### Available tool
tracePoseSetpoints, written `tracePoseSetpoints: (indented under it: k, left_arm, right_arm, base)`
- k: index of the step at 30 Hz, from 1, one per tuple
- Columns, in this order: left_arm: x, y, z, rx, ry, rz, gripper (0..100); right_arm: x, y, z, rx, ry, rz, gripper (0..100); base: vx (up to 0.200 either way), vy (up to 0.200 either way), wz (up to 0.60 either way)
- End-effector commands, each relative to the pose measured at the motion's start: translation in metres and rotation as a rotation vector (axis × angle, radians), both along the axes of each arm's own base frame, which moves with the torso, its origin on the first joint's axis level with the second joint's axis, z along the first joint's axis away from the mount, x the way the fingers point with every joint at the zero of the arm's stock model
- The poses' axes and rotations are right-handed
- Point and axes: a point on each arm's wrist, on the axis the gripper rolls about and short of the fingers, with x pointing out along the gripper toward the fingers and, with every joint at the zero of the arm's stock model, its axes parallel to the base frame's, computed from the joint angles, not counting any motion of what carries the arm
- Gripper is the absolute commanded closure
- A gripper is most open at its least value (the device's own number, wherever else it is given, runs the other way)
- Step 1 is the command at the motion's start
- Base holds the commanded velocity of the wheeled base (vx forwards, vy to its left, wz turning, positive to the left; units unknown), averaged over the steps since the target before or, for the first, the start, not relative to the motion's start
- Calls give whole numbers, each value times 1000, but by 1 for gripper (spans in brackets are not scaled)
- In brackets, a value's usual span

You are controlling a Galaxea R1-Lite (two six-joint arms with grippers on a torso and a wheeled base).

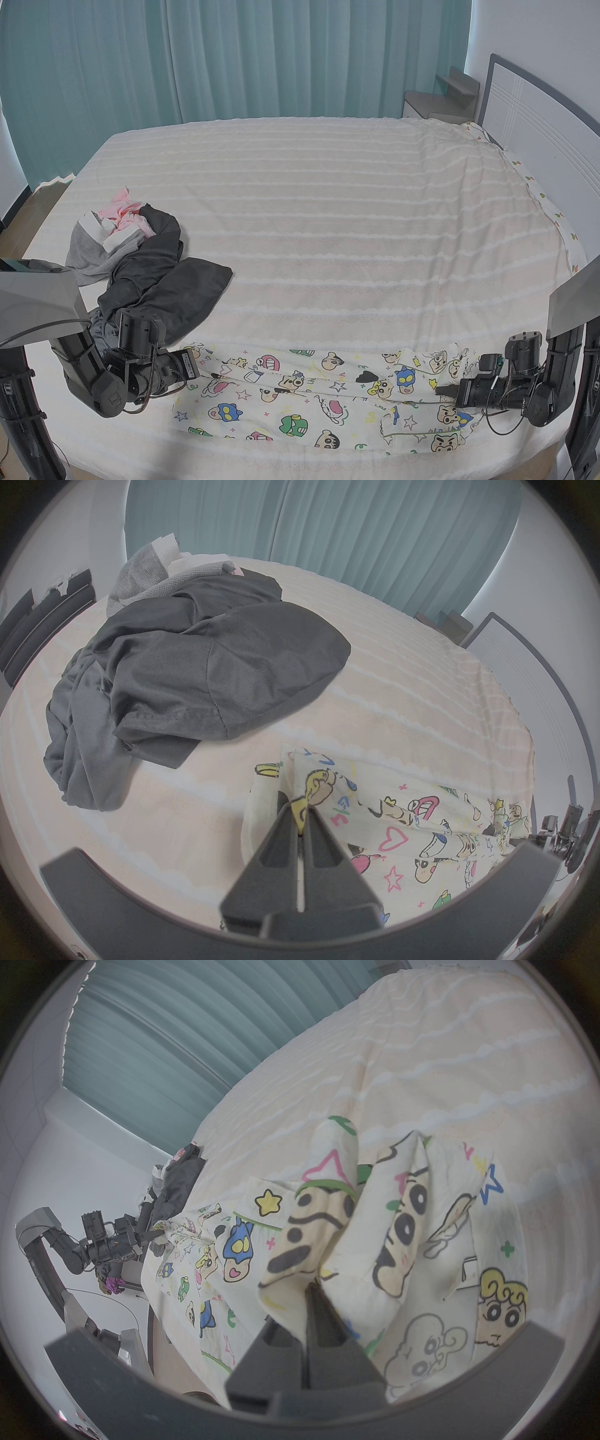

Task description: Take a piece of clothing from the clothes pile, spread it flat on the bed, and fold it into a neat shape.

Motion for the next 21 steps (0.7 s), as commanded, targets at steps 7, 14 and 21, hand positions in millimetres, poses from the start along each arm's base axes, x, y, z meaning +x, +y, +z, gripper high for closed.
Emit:
tracePoseSetpoints:
  k: [7,14,21]
  left_arm:
    - [-6,-1,-6,-7,32,5,100]
    - [-6,-1,-6,-12,36,14,0]
    - [-11,2,-5,-16,39,28,0]
  right_arm:
    - [-17,-3,-22,-9,94,-4,100]
    - [-15,-3,-22,-3,85,-8,0]
    - [-14,-6,-13,3,54,-26,0]
  base:
    - [0,0,0]
    - [0,0,0]
    - [0,0,0]
